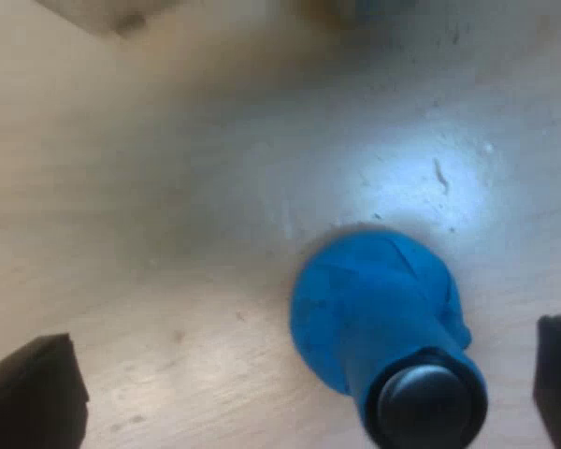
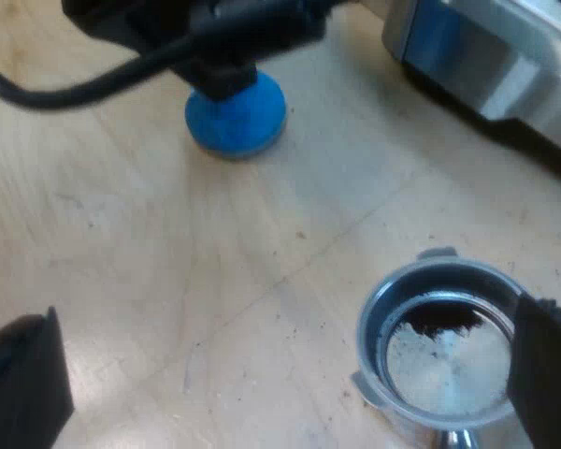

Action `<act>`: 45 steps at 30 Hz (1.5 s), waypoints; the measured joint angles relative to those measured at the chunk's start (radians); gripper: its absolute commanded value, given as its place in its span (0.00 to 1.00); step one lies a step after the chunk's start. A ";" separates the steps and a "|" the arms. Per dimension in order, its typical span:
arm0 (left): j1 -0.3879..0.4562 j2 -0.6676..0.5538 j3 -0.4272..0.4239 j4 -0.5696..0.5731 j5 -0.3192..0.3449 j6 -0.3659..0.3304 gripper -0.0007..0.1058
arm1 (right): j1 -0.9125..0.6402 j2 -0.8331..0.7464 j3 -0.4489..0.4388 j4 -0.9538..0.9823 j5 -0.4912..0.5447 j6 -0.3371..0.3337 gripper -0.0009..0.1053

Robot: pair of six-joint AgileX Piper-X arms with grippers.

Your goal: Grind coffee beans and then tamp

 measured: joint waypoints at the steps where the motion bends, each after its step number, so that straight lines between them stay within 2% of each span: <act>1: 0.000 -0.032 -0.006 0.010 -0.005 0.002 1.00 | 0.000 -0.018 -0.014 0.051 0.000 0.000 0.92; 5: 0.000 -0.187 -0.053 0.043 -0.005 0.002 1.00 | 0.000 -0.087 -0.090 0.213 0.000 0.001 0.92; 8: 0.000 -0.252 -0.101 0.078 -0.005 -0.002 1.00 | 0.000 -0.121 -0.152 0.321 0.004 -0.013 0.92; 10: 0.000 -0.265 -0.115 0.088 -0.005 -0.002 1.00 | 0.000 -0.130 -0.170 0.342 0.009 -0.020 0.92; 14: 0.000 -0.287 -0.141 0.105 -0.005 -0.002 1.00 | -0.006 -0.174 -0.272 0.517 0.083 -0.053 0.92; 15: 0.000 -0.333 -0.217 0.143 -0.027 -0.004 1.00 | -0.010 -0.177 -0.284 0.537 0.084 -0.054 0.92; 20: 0.000 -0.362 -0.348 0.166 -0.045 -0.018 1.00 | -0.114 -0.231 -0.370 0.666 0.090 -0.056 0.92; 24: 0.000 -0.363 -0.399 0.192 -0.056 -0.020 1.00 | -0.206 -0.282 -0.395 0.726 0.089 -0.059 0.92; 26: 0.000 -0.363 -0.436 0.205 -0.094 -0.020 1.00 | -0.275 -0.325 -0.401 0.778 0.086 -0.063 0.92; 29: 0.006 -0.363 -0.453 0.205 -0.107 -0.020 1.00 | -0.381 -0.381 -0.400 0.846 0.081 -0.063 0.92; 33: 0.075 -0.361 -0.456 0.207 -0.108 -0.021 1.00 | -0.518 -0.441 -0.400 0.937 0.051 -0.063 0.92; 36: 0.160 -0.360 -0.456 0.218 -0.079 -0.021 1.00 | -0.627 -0.472 -0.401 0.997 0.020 -0.064 0.92; 38: 0.201 -0.360 -0.456 0.225 -0.079 -0.022 1.00 | -0.744 -0.501 -0.401 1.037 -0.001 -0.081 0.92; 45: 0.209 -0.366 -0.456 0.252 -0.079 -0.022 1.00 | -0.977 -0.555 -0.401 1.087 -0.047 -0.126 0.92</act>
